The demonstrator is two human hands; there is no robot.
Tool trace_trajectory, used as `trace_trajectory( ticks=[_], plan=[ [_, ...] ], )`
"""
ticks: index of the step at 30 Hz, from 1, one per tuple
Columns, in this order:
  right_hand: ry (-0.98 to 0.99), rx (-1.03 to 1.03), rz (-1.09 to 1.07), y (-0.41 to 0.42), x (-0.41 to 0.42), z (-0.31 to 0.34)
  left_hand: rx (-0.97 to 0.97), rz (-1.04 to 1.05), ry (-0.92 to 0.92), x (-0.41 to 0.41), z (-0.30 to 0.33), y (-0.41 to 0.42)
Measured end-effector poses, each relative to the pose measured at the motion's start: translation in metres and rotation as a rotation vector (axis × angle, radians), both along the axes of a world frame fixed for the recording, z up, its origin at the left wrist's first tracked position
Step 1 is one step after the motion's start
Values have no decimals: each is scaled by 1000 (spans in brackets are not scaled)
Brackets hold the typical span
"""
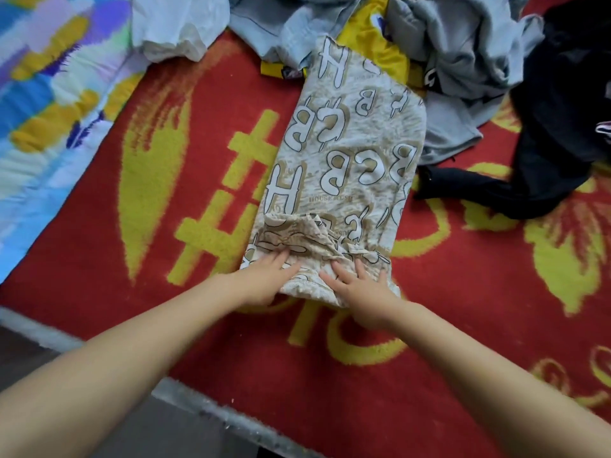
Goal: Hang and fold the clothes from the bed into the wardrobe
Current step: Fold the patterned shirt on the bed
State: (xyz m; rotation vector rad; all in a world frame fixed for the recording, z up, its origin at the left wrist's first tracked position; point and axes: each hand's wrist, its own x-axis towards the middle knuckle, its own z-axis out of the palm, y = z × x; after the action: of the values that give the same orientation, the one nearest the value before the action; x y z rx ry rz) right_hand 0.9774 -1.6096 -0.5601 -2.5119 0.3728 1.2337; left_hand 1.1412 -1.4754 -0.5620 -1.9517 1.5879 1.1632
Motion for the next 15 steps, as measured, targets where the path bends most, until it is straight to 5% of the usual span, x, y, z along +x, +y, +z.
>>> trace_trajectory(
  ticks=[4,7,10,15],
  plan=[
    [256,464,96,-1,-19,42,349,100,404,-16,45,15],
    [269,593,-70,-19,-24,58,504,312,544,-4,59,18],
    [72,465,-264,-46,-12,51,313,349,398,27,49,-1],
    [-342,-113,-435,-38,-21,9,-293,495,-68,18,3,-17]
  ],
)
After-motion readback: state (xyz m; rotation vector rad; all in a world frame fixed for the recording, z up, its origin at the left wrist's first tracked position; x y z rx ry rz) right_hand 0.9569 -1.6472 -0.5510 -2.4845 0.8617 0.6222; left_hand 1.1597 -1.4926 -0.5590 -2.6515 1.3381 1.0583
